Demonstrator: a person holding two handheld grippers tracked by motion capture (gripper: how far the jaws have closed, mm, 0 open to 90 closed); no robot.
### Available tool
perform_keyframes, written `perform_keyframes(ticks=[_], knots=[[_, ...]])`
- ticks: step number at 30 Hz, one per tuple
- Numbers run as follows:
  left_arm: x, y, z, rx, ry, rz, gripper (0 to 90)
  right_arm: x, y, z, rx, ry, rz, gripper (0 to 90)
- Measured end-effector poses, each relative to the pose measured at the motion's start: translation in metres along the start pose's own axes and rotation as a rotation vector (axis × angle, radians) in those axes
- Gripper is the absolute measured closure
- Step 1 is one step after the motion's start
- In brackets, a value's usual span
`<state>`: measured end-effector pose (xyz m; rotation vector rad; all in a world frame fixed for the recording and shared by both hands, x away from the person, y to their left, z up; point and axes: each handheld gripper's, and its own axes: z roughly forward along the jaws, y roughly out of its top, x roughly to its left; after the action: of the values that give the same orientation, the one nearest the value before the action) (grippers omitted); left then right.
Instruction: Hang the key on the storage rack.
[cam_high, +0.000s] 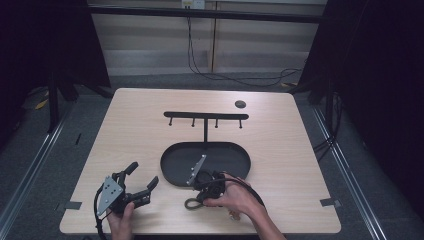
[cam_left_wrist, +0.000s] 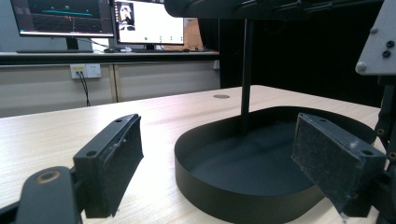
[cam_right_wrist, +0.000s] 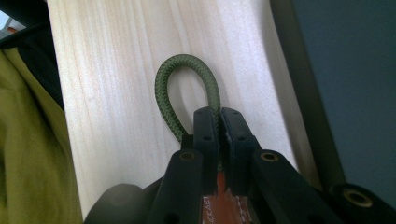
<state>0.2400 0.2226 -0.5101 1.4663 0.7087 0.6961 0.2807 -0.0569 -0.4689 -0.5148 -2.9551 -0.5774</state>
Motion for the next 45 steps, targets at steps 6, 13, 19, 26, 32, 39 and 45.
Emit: perform_keyframes(ticks=[6, 13, 19, 26, 32, 39, 45], knots=[[0.000, 0.000, 0.000, 0.000, 0.000, 0.000, 15.9, -0.001, 0.002, -0.008, 0.019, 0.001, 0.022, 85.8], [0.000, 0.000, 0.000, -0.001, 0.000, 0.000, 15.9, -0.006, 0.005, -0.018, 0.051, -0.005, 0.060, 85.8], [0.000, 0.000, 0.000, 0.001, -0.001, 0.001, 15.9, -0.013, 0.007, -0.028, 0.100, -0.028, 0.090, 85.9], [0.000, 0.000, 0.000, 0.001, -0.001, 0.001, 15.9, -0.017, 0.009, -0.039, 0.113, -0.024, 0.090, 85.9], [0.000, 0.000, 0.000, 0.000, -0.001, 0.000, 15.9, -0.020, 0.014, -0.052, 0.128, -0.014, 0.095, 85.9], [0.000, 0.000, 0.000, 0.001, -0.001, 0.001, 15.9, -0.018, 0.019, -0.063, 0.145, -0.034, 0.065, 85.9], [0.000, 0.000, 0.000, -0.001, -0.001, 0.001, 15.9, -0.019, 0.019, -0.075, 0.131, -0.046, 0.073, 85.9]])
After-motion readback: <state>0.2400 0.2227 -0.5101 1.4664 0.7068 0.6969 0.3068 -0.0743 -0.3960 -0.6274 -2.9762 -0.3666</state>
